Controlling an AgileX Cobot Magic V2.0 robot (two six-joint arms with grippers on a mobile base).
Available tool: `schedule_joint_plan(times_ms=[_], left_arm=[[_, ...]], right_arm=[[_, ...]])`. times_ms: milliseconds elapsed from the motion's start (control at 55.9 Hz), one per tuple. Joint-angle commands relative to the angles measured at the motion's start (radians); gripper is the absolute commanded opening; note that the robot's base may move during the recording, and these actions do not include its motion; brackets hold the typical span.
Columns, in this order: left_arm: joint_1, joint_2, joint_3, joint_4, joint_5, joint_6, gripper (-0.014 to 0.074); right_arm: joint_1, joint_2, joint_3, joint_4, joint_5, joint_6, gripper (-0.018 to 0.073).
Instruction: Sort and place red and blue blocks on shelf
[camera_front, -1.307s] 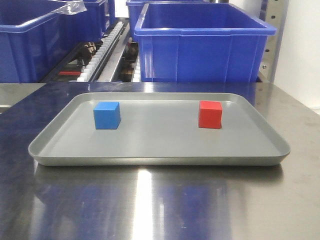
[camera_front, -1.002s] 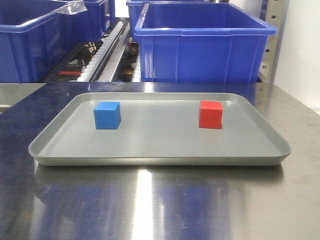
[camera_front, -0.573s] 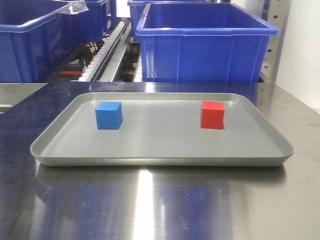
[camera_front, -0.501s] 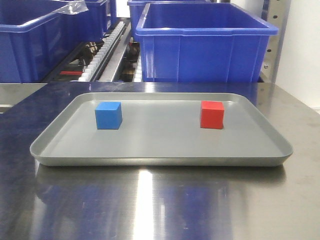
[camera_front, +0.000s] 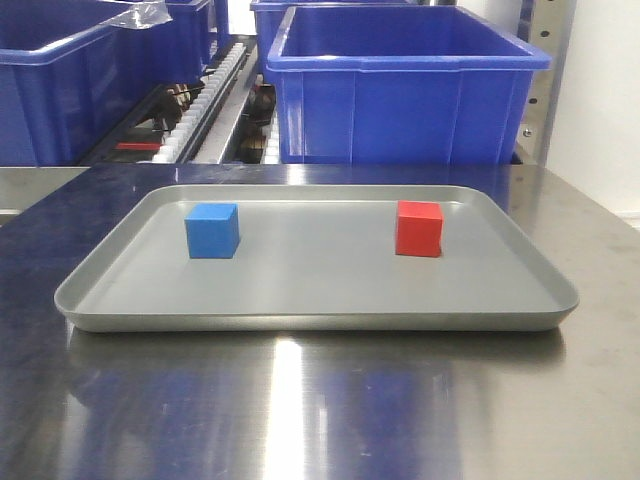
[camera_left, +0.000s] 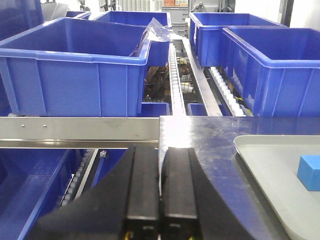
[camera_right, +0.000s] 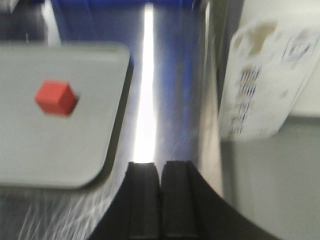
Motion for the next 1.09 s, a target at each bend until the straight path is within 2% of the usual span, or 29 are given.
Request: schedule_joint_plan(times_ms=[0, 107, 179, 268, 358, 412, 447, 662, 788, 913, 1074], left_arm=[[0.002, -0.020, 0.028, -0.002, -0.090, -0.008, 0.0080], [0.002, -0.020, 0.028, -0.002, -0.090, -0.008, 0.0080], [0.002, -0.020, 0.028, -0.002, -0.090, -0.008, 0.0080], [0.002, -0.020, 0.028, -0.002, -0.090, -0.008, 0.0080], [0.002, -0.020, 0.028, -0.002, -0.090, -0.008, 0.0080], [0.002, -0.020, 0.028, -0.002, -0.090, -0.008, 0.0080], [0.002, -0.020, 0.028, -0.002, -0.090, -0.008, 0.0080], [0.002, -0.020, 0.028, -0.002, -0.090, -0.008, 0.0080], [0.002, -0.020, 0.028, -0.002, -0.090, -0.008, 0.0080], [0.002, -0.020, 0.028, -0.002, -0.090, -0.008, 0.0080], [0.002, -0.020, 0.028, -0.002, -0.090, -0.008, 0.0080]], right_arm=[[0.054, 0.106, -0.073, -0.019, -0.021, 0.056, 0.0050], [0.133, 0.228, -0.126, -0.030, 0.006, 0.130, 0.0057], [0.188, 0.320, -0.173, -0.055, 0.027, 0.174, 0.0116], [0.242, 0.427, -0.240, -0.091, 0.063, 0.268, 0.0281], [0.283, 0.536, -0.329, -0.140, 0.106, 0.379, 0.0504], [0.316, 0.605, -0.390, -0.164, 0.154, 0.435, 0.0601], [0.335, 0.647, -0.439, -0.168, 0.191, 0.458, 0.0633], [0.411, 0.891, -0.751, -0.168, 0.423, 0.468, 0.0603], [0.413, 1.009, -0.912, -0.166, 0.482, 0.478, 0.0603], [0.413, 1.111, -1.055, -0.165, 0.546, 0.537, 0.0603], [0.413, 1.198, -1.186, -0.169, 0.615, 0.537, 0.0603]])
